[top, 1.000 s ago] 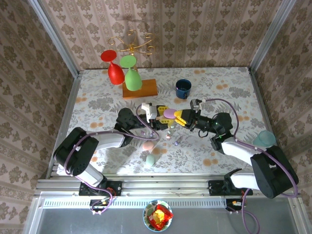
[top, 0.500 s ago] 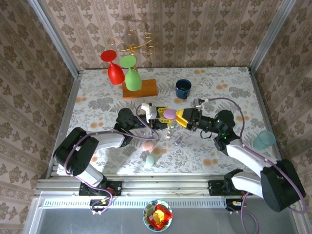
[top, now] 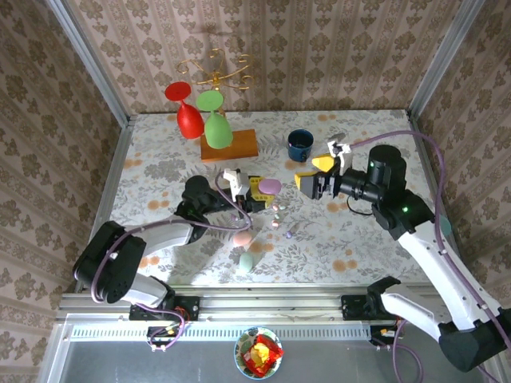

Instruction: Insert the wireless bluetooth earbuds into the charging case

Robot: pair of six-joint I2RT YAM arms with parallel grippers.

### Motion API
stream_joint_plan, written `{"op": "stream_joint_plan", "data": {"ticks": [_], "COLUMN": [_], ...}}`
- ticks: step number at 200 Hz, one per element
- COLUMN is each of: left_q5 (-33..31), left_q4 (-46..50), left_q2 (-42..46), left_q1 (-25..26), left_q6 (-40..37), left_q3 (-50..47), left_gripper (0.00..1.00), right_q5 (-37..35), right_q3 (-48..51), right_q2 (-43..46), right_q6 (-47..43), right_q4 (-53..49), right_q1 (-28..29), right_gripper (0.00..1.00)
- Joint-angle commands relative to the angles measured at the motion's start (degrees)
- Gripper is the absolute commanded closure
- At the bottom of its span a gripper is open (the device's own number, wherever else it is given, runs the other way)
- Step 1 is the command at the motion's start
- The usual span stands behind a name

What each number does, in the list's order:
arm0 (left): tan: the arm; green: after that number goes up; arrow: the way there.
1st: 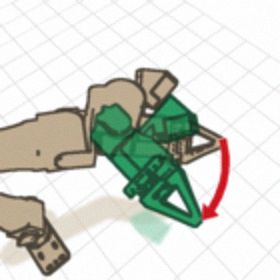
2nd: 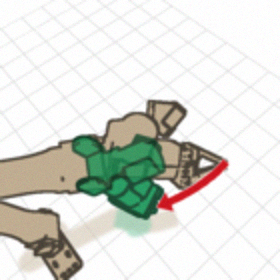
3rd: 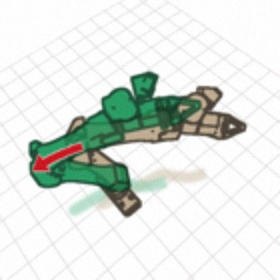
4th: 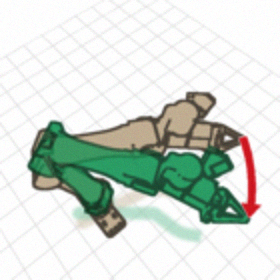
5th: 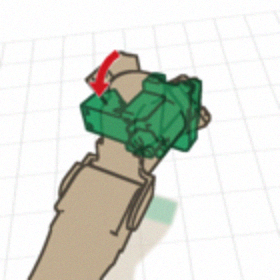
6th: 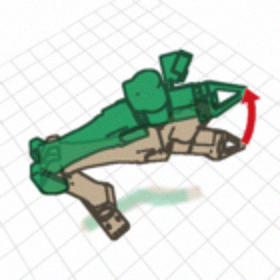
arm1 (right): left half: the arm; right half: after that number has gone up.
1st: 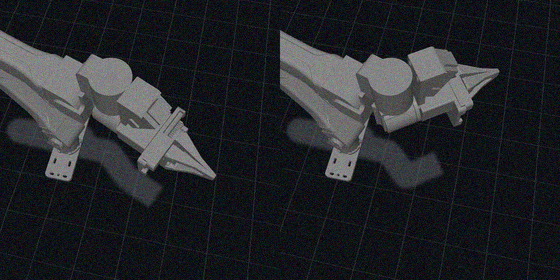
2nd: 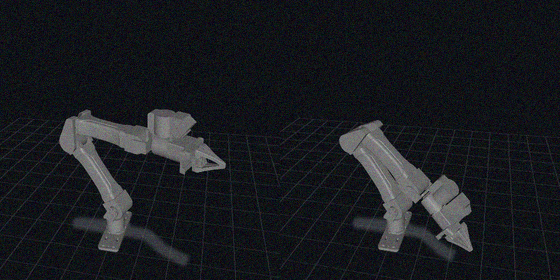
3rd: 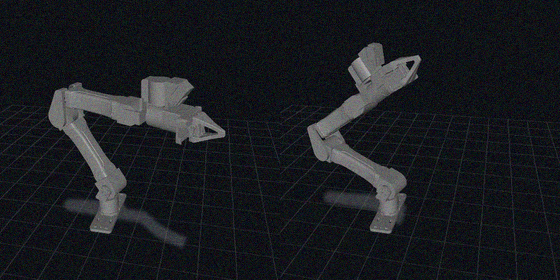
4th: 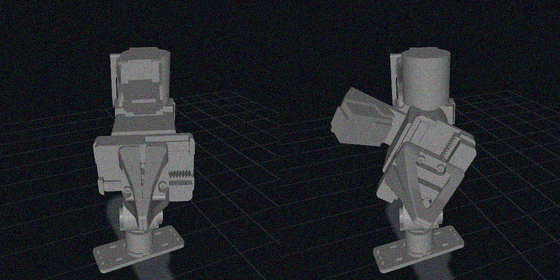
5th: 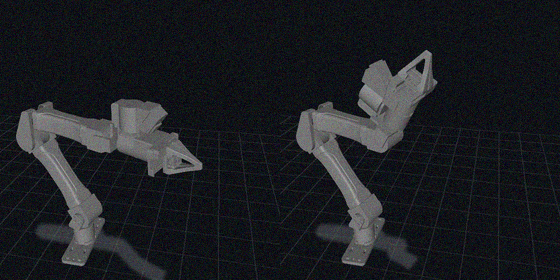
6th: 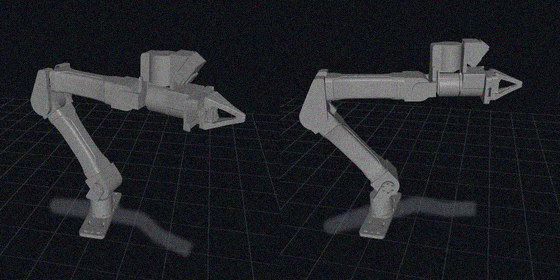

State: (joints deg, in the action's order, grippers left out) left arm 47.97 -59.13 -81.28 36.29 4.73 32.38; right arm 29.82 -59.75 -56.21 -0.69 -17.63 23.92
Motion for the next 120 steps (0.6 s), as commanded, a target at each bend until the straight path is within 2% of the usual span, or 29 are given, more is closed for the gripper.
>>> {"op": "stream_joint_plan", "data": {"ticks": [1, 39, 81, 120], "left_q5": [2.02, 1.14, -0.27, -1.12], "left_q4": [0.5, 0.44, -0.32, 0.04], "left_q2": [2.1, 4.09, 4.59, 5.82], "left_q1": [0.31, 1.19, 2.37, 2.43], "left_q6": [-0.82, -1.43, -1.97, -2.31], "left_q3": [-1.04, -2.32, -3.1, -3.9], "left_gripper": [0.64, 0.64, 0.64, 0.64], "right_q5": [-5.03, -4.36, -3.78, -6.15], "right_q3": [-2.08, -4.22, -5.77, -5.79], "right_q2": [-2.05, -7.69, -12.87, -13.59], "right_q6": [-19.53, -25.85, -27.46, -27.23], "right_q4": [-5.61, -4.1, -3.02, -1.73], "right_q1": [3.3, 7.1, 9.46, 9.74], "right_gripper": [0.11, 0.11, 0.11, 0.1]}}
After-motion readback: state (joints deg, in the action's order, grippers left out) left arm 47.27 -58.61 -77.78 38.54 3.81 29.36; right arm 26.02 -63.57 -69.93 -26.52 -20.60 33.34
